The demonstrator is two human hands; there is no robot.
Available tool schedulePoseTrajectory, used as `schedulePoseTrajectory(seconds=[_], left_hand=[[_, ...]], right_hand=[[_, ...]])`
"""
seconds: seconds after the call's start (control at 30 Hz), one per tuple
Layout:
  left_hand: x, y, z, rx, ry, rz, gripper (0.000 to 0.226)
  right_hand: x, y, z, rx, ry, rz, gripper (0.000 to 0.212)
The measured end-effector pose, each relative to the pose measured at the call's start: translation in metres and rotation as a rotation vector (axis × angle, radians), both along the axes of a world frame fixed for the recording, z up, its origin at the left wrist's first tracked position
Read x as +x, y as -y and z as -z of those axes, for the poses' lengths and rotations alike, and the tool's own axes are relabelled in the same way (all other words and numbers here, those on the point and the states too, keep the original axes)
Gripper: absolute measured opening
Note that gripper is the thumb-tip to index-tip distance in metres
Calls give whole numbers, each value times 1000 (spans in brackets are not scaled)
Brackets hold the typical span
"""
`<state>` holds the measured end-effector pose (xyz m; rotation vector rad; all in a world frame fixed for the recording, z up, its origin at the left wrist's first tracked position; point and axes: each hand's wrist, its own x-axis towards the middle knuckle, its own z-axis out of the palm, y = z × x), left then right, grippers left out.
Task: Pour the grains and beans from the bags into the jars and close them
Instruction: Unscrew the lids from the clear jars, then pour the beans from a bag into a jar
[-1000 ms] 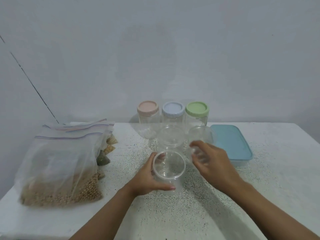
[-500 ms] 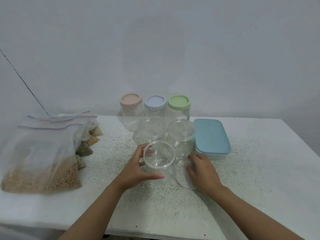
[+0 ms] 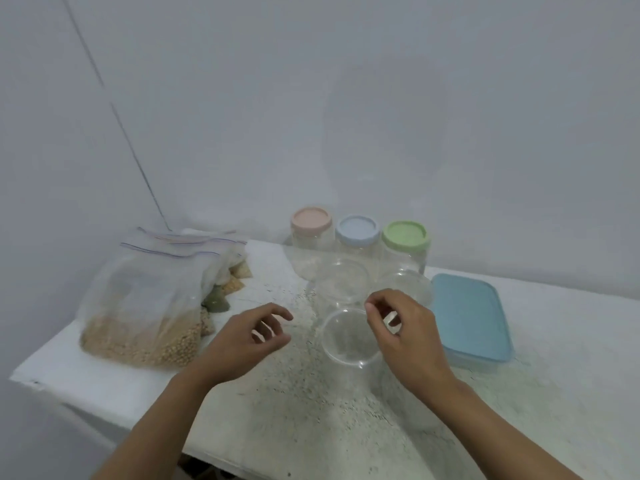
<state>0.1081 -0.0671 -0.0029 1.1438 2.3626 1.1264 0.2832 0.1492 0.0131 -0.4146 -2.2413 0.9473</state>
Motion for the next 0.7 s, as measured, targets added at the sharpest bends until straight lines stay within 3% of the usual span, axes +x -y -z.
schedulePoseTrajectory(seconds=[0.2, 0.5, 0.6, 0.7], left_hand=[[-37, 50, -36, 189, -155, -195, 8], [-148, 120, -40, 198, -294, -356, 15], [-193, 130, -39, 151, -324, -278, 17], [-242, 135, -36, 64, -357, -174, 18]], right_hand=[[-65, 34, -32, -105, 68, -195, 10], [-193, 112, -46, -137, 136, -288, 11], [-240, 133, -40, -18, 194, -268, 12], [-284, 150, -37, 201, 316, -216, 31]])
